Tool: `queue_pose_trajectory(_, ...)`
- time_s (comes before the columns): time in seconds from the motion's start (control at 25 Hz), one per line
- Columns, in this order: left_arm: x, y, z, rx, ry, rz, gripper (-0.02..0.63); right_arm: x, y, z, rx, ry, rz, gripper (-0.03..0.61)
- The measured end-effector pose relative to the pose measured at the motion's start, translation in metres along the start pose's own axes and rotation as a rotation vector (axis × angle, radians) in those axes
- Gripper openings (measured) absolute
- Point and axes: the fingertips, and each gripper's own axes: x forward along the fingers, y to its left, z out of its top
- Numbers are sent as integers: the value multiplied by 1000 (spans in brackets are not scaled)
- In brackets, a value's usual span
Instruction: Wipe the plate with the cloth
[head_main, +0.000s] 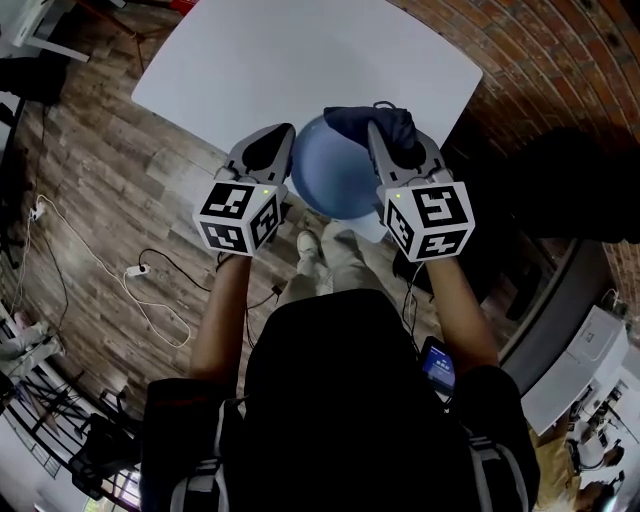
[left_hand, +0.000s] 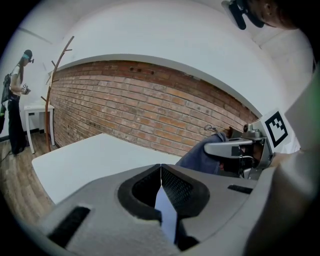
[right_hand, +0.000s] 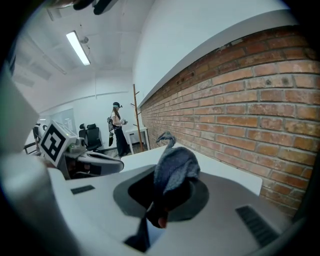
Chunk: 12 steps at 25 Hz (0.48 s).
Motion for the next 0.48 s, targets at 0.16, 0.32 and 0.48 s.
queue_pose_trajectory(0.16, 10, 2, -17, -10, 35, 8, 20, 6, -3, -13, -6, 28, 12, 41)
queue_pose_trajectory(0.32, 15, 9, -29, -13, 60, 9, 20, 15, -1, -22, -6, 48, 21, 41)
queue_pose_trajectory(0.48, 21, 12, -45, -11, 89, -4, 20, 23, 2, -35, -7, 62, 33, 41)
